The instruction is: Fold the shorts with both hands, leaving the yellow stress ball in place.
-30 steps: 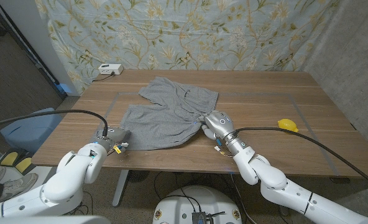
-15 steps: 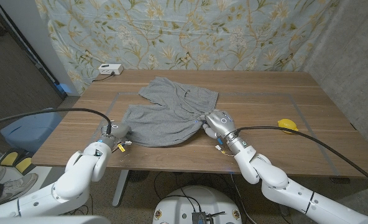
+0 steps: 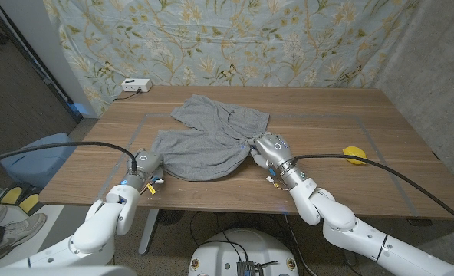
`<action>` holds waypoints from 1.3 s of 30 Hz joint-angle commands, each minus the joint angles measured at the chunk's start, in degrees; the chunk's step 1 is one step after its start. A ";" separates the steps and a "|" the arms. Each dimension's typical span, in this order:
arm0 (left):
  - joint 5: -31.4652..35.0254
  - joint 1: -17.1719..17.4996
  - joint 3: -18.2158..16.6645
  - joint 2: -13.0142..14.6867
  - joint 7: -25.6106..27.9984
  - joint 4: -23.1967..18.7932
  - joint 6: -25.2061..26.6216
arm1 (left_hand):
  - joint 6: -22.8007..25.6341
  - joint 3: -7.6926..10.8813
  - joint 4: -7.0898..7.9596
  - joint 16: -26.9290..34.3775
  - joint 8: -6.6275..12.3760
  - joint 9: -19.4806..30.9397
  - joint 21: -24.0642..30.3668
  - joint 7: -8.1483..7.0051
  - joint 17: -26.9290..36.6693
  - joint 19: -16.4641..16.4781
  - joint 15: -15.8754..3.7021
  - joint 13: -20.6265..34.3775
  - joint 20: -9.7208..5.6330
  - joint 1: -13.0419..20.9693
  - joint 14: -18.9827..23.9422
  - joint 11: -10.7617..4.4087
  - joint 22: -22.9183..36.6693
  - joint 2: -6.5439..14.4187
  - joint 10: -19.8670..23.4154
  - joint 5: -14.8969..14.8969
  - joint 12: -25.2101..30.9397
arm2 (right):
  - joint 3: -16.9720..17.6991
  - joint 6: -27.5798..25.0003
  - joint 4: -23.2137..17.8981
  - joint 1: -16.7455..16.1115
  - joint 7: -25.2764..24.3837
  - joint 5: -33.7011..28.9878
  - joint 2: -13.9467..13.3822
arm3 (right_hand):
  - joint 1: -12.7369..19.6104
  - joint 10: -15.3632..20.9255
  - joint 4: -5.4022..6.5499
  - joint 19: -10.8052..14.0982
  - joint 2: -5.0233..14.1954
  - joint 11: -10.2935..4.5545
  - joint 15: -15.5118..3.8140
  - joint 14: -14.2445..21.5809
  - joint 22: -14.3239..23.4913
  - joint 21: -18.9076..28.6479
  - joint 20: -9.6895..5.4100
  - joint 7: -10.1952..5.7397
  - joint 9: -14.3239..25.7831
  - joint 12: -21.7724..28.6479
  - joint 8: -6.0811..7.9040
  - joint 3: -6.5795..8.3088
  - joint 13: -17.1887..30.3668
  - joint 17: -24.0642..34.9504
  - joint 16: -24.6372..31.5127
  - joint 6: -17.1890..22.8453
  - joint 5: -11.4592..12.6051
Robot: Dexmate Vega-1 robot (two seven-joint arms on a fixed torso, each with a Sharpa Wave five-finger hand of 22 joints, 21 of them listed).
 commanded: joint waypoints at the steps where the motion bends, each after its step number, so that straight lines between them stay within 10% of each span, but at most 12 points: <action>1: -5.89 6.07 -6.81 -1.46 16.87 -4.28 -2.01 | 3.71 0.32 1.03 -0.77 3.46 2.39 0.84 -1.92 0.92 0.19 -8.66 3.44 0.05 2.22 0.73 -1.93 0.14 0.51 1.18 1.48 2.68 | 2.85 0.10 -2.37 -3.16 -7.84 1.64 -0.13 | 1.00 1.56 0.02 0.33 -0.06 -0.10 -6.12 0.67 0.21 0.51 -1.04 0.23 0.21 0.66 0.06 0.22 1.22 0.40 0.08 1.00 0.26; 14: -1.51 13.53 -14.90 -2.20 26.25 -10.89 -2.83 | 2.08 -0.08 2.23 -3.12 7.65 7.97 2.14 -2.74 2.18 -0.38 -8.80 10.76 0.04 2.82 0.59 -2.50 0.16 0.10 -0.88 4.27 7.45 | 6.31 -0.86 -4.37 -7.11 -17.92 1.50 0.13 | 1.23 2.80 -0.29 0.86 -0.45 0.74 -5.91 1.55 0.17 1.28 -0.60 0.96 0.24 1.39 0.01 0.27 1.71 1.03 0.18 1.81 0.37; 28: 1.07 19.91 -25.11 -9.34 30.93 -14.21 -12.21 | 0.23 -0.42 3.05 -4.39 9.85 11.24 2.93 -3.10 2.97 -0.82 -8.83 14.70 -0.03 3.07 0.55 -2.99 0.16 0.12 -2.14 5.64 9.89 | 9.01 0.01 -5.52 -9.91 -25.96 1.36 0.18 | 1.31 7.32 -1.47 1.79 -2.71 2.77 -5.43 5.08 -0.15 2.75 0.34 2.51 0.16 4.09 0.35 1.05 3.21 1.86 0.30 5.08 1.39; 39: 4.68 17.86 -30.05 -14.57 25.62 -13.44 -15.47 | -0.22 -0.60 3.53 -5.09 11.59 13.29 3.44 -3.51 3.55 -1.15 -8.89 17.06 -0.03 3.23 0.71 -3.03 0.14 0.07 -2.50 6.46 11.46 | 10.69 -0.26 -4.56 -9.05 -26.50 2.71 0.90 | 1.25 6.89 -1.48 1.53 -2.71 2.42 -5.59 4.77 -0.22 3.00 0.34 2.24 0.20 4.20 -0.09 1.39 3.78 2.48 0.13 4.68 1.53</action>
